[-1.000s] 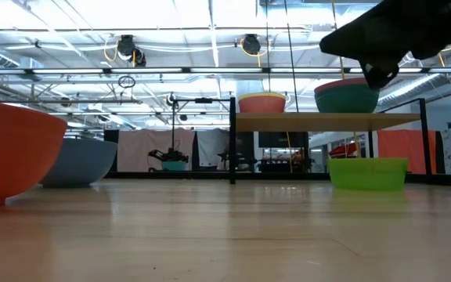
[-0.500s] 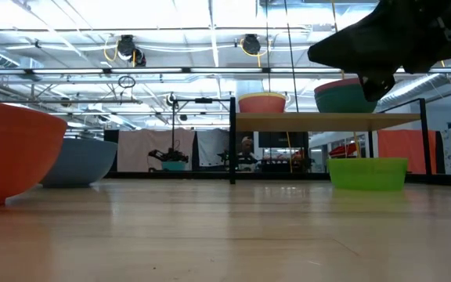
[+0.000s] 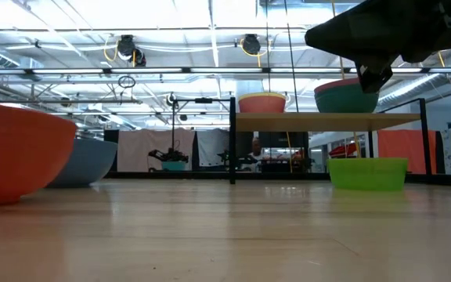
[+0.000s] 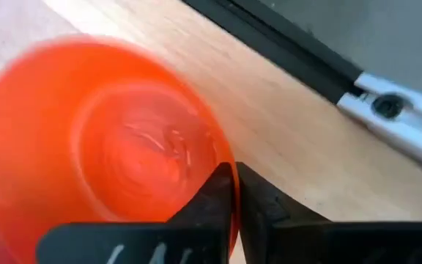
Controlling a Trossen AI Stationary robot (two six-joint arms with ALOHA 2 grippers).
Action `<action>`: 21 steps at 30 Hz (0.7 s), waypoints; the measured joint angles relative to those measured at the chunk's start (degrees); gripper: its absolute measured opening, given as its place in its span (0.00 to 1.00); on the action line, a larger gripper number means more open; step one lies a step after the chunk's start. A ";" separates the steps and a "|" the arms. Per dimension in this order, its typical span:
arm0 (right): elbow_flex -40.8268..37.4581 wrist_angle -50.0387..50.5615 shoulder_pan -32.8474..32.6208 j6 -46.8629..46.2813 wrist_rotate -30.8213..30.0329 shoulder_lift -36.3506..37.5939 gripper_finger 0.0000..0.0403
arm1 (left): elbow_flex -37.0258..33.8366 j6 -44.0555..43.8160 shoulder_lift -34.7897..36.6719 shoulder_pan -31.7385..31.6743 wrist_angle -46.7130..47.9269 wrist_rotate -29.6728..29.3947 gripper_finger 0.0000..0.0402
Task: Place and stack bowls onto a shelf
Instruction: Stack the small orange bowl on top of the small yellow bowl on the shelf
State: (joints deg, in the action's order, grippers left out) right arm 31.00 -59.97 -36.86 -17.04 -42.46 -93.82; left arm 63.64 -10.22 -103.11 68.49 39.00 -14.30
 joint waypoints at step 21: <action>1.00 0.22 -5.51 -6.46 -9.99 -5.59 0.00 | 20.84 32.40 0.09 -24.29 11.07 -4.15 0.02</action>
State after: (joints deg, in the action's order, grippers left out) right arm 32.00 -59.75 -42.38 -23.51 -52.45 -99.41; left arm 84.48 22.18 -103.02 44.20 50.07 -18.45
